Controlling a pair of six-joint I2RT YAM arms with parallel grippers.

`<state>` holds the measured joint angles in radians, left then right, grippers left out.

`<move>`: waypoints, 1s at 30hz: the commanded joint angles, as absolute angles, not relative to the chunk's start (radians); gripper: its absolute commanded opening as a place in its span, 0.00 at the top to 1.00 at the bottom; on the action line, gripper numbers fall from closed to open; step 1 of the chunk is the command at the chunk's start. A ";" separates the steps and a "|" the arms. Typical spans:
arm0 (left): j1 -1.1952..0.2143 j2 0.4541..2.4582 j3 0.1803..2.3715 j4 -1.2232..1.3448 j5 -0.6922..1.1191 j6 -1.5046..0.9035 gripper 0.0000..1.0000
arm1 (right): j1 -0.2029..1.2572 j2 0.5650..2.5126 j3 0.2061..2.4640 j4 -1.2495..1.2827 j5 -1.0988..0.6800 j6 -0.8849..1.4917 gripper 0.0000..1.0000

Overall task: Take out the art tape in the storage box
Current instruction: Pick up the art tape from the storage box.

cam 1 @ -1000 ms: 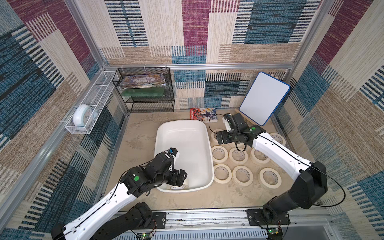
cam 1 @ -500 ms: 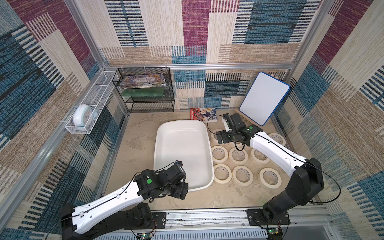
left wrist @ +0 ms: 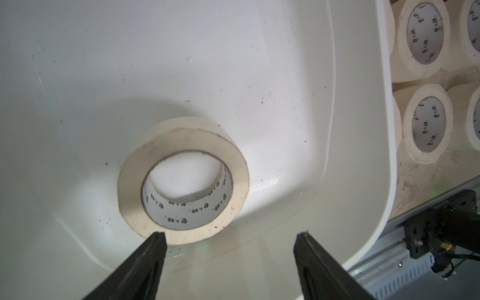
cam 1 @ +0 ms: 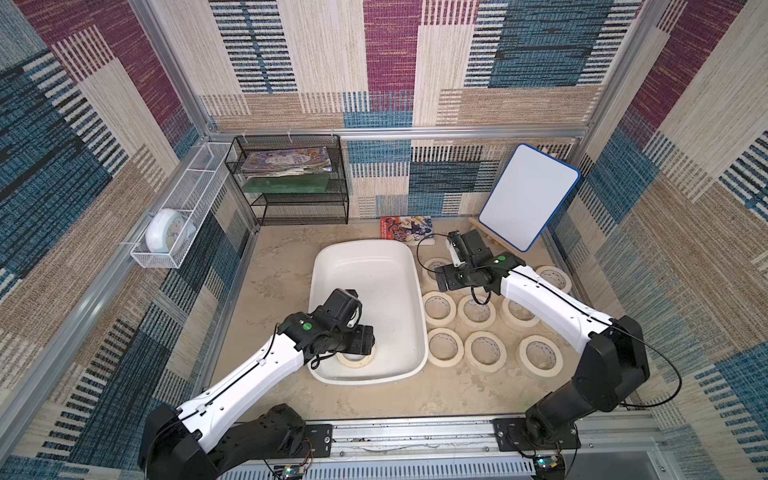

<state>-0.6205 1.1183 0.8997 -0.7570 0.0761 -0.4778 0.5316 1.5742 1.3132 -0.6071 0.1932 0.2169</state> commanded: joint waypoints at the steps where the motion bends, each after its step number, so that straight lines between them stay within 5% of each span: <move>1: -0.612 1.140 0.961 -0.736 0.037 -0.403 0.16 | 0.531 1.572 1.313 -0.597 0.199 0.207 0.01; 14: -0.382 1.210 0.789 -0.614 0.069 -0.417 0.20 | 0.531 1.592 1.308 -0.587 0.091 0.169 0.00; 24: -0.359 1.470 0.842 -0.497 0.145 -0.383 0.28 | 0.561 1.571 1.228 -0.577 -0.034 0.180 0.00; 30: -0.359 1.560 0.872 -0.488 0.171 -0.361 0.46 | 0.562 1.521 1.194 -0.596 -0.007 0.200 0.00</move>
